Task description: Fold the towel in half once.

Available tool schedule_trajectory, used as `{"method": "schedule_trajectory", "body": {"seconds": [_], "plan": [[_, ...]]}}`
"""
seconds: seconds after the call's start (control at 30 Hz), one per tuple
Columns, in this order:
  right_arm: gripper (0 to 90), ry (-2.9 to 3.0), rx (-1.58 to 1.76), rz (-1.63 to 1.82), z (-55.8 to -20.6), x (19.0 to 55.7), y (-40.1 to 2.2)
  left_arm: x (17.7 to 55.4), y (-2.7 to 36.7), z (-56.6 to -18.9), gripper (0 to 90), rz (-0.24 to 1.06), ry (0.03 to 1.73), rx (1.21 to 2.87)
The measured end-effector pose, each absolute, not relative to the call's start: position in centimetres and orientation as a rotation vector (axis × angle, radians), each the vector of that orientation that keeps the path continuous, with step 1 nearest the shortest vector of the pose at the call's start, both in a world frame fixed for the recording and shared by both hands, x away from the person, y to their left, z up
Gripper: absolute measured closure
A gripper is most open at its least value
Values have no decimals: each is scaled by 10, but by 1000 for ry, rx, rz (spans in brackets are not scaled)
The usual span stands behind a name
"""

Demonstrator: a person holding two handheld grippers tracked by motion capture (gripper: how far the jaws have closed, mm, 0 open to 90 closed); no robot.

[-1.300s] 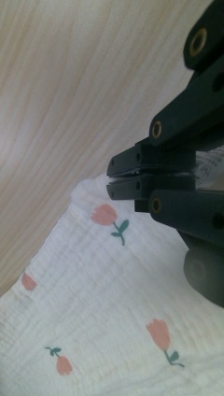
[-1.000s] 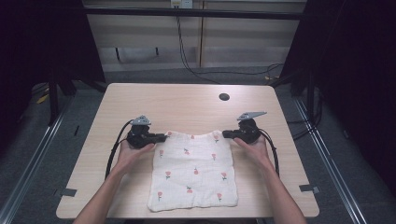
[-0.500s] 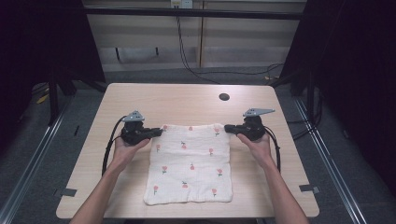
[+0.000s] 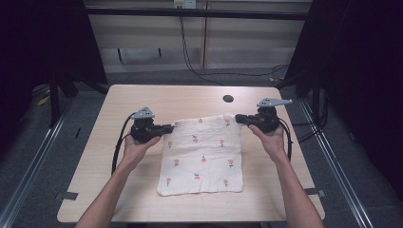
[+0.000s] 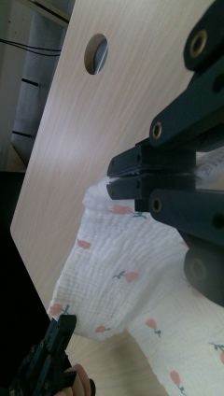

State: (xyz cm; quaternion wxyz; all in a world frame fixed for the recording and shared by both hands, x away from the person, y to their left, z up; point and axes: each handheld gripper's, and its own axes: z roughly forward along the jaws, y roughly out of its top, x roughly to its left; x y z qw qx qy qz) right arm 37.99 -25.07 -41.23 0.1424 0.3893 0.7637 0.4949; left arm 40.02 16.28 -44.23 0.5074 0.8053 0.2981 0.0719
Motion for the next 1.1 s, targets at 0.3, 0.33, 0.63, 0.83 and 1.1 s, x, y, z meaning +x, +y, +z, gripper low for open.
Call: {"method": "schedule_trajectory", "body": {"seconds": [0.3, 0.33, 0.63, 0.83, 1.1], "plan": [[880, 2273, 1091, 1427, -419, 355, -252, 379, 177, -436, 865, 192, 706, 1975], [880, 2273, 1086, 1431, -418, 352, -252, 377, 179, -435, 864, 189, 697, 1971], [880, 2304, 1053, 1427, -418, 337, -253, 354, 177, -430, 865, 171, 625, 1973], [880, 2303, 1030, 1436, -418, 326, -254, 348, 182, -425, 864, 164, 619, 1968], [880, 2325, 998, 1429, -419, 310, -254, 332, 182, -429, 863, 156, 601, 1994]]}}
